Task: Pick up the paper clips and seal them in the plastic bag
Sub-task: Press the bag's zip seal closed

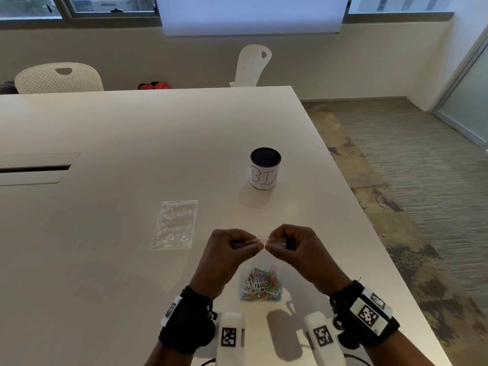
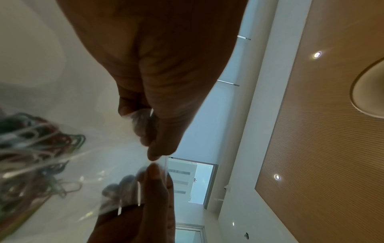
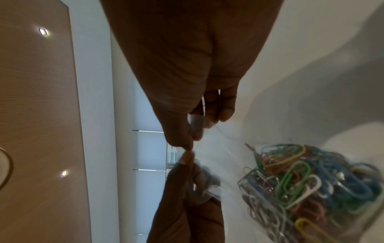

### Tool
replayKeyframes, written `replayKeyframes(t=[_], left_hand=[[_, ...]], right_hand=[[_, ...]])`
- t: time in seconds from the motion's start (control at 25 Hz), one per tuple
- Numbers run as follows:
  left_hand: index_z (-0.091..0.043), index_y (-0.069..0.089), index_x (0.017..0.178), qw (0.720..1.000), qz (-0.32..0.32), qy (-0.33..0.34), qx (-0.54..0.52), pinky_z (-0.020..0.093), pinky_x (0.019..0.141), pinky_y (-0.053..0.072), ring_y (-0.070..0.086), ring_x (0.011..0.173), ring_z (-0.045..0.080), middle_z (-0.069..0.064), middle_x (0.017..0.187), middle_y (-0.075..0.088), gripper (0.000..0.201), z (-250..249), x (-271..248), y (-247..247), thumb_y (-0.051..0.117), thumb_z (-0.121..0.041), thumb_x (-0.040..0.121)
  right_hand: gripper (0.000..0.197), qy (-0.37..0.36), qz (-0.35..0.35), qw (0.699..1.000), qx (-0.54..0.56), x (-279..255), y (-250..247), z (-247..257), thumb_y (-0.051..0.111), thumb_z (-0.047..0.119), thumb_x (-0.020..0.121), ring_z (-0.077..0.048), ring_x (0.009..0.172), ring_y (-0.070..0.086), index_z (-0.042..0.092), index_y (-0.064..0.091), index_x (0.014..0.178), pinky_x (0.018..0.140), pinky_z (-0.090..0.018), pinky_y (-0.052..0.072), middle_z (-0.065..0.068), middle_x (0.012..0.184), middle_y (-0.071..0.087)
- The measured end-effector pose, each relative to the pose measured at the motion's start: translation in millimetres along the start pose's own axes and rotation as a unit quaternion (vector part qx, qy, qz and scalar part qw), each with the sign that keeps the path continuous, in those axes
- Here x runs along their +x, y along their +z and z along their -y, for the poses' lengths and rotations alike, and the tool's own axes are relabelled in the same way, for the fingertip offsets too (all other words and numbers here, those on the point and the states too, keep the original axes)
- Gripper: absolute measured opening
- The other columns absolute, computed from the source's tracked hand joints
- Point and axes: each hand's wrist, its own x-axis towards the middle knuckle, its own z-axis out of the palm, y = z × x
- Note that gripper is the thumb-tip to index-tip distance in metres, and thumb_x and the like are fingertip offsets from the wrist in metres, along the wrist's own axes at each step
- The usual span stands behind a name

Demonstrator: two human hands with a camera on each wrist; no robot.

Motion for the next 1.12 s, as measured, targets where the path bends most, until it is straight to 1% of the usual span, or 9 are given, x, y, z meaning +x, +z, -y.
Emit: replayKeyframes(t=[0.12, 0.28, 0.48, 0.56, 0.64, 0.72, 0.84, 0.96, 1.12], left_hand=[[-0.009, 0.079, 0.089, 1.000, 0.006, 0.004, -0.001, 0.027, 0.079, 0.059, 0.073, 0.082, 0.019, 0.012, 0.086, 0.077, 0.002, -0.1, -0.3, 4.9, 0.080, -0.011, 0.088], [-0.017, 0.081, 0.089, 0.999, -0.017, 0.013, 0.046, 0.032, 0.081, 0.063, 0.076, 0.084, 0.016, 0.002, 0.085, 0.079, 0.007, -2.1, -5.5, 1.1, 0.084, -0.021, 0.085], [-0.018, 0.079, 0.077, 0.996, -0.050, 0.002, 0.077, 0.040, 0.079, 0.061, 0.071, 0.080, 0.030, 0.003, 0.077, 0.077, 0.014, -1.5, -8.4, -14.7, 0.089, -0.028, 0.078], [-0.020, 0.078, 0.072, 0.990, -0.062, 0.039, 0.118, 0.035, 0.071, 0.056, 0.063, 0.070, 0.023, 0.002, 0.073, 0.072, 0.015, -1.2, -7.5, -16.0, 0.090, -0.027, 0.076], [-0.022, 0.079, 0.071, 0.981, -0.073, 0.086, 0.160, 0.024, 0.064, 0.049, 0.055, 0.062, 0.008, -0.002, 0.069, 0.069, 0.013, -2.8, -7.3, -15.4, 0.091, -0.026, 0.074], [-0.022, 0.083, 0.075, 0.982, -0.082, 0.084, 0.149, 0.015, 0.062, 0.049, 0.060, 0.063, 0.001, -0.008, 0.070, 0.073, 0.009, -4.8, -8.7, -17.4, 0.091, -0.025, 0.074], [-0.022, 0.085, 0.079, 0.987, -0.084, 0.061, 0.126, 0.011, 0.068, 0.051, 0.070, 0.069, 0.002, -0.011, 0.075, 0.078, 0.006, -9.6, -11.8, -21.9, 0.090, -0.024, 0.076], [-0.027, 0.084, 0.077, 0.972, -0.104, 0.108, 0.184, 0.009, 0.064, 0.046, 0.065, 0.064, 0.004, -0.017, 0.071, 0.074, 0.007, -17.5, -13.4, -25.4, 0.090, -0.022, 0.076], [-0.029, 0.086, 0.084, 0.963, -0.099, 0.147, 0.206, 0.009, 0.069, 0.047, 0.068, 0.075, 0.012, -0.016, 0.080, 0.076, 0.008, -31.2, -13.8, -42.6, 0.086, -0.022, 0.079]], right_hand=[[0.002, -0.022, -0.012, 0.999, -0.034, 1.2, 4.5, -0.4, 0.074, 0.011, 0.093, -0.007, 0.072, 0.062, 0.011, 0.073, 0.091, 0.069, -0.020, 0.052, -0.004, 0.079, 0.069], [0.004, -0.031, -0.027, 0.998, -0.049, 0.0, 3.9, -2.2, 0.074, 0.012, 0.092, -0.013, 0.071, 0.062, 0.012, 0.073, 0.089, 0.069, -0.022, 0.051, -0.011, 0.081, 0.070], [0.005, -0.001, -0.041, 0.999, -0.007, -3.0, -10.7, -2.7, 0.075, 0.015, 0.092, -0.019, 0.076, 0.062, 0.012, 0.072, 0.090, 0.076, -0.029, 0.053, -0.018, 0.085, 0.069], [0.005, 0.008, -0.038, 0.998, -0.043, -2.3, -11.2, -1.8, 0.075, 0.018, 0.093, -0.018, 0.079, 0.066, 0.016, 0.072, 0.089, 0.078, -0.030, 0.055, -0.009, 0.086, 0.072], [0.008, 0.002, -0.046, 0.994, -0.096, -1.2, -9.9, 0.0, 0.075, 0.018, 0.093, -0.016, 0.082, 0.067, 0.019, 0.072, 0.085, 0.079, -0.033, 0.056, -0.001, 0.087, 0.074], [0.010, 0.003, -0.067, 0.994, -0.091, -3.4, -10.9, 4.6, 0.078, 0.018, 0.090, -0.011, 0.079, 0.067, 0.019, 0.073, 0.082, 0.077, -0.030, 0.056, 0.001, 0.087, 0.076], [0.010, -0.026, -0.061, 0.994, -0.084, -5.7, -18.4, 14.8, 0.082, 0.018, 0.086, -0.016, 0.084, 0.070, 0.020, 0.076, 0.079, 0.078, -0.030, 0.055, 0.002, 0.087, 0.075], [0.015, -0.057, -0.048, 0.991, -0.115, -2.6, -17.8, 22.4, 0.082, 0.012, 0.085, -0.015, 0.082, 0.070, 0.018, 0.072, 0.075, 0.076, -0.025, 0.055, 0.003, 0.086, 0.071], [0.009, -0.083, -0.002, 0.994, -0.066, 7.1, -14.0, 34.9, 0.075, 0.003, 0.090, -0.016, 0.097, 0.074, 0.005, 0.068, 0.085, 0.093, -0.026, 0.058, -0.003, 0.100, 0.076]])
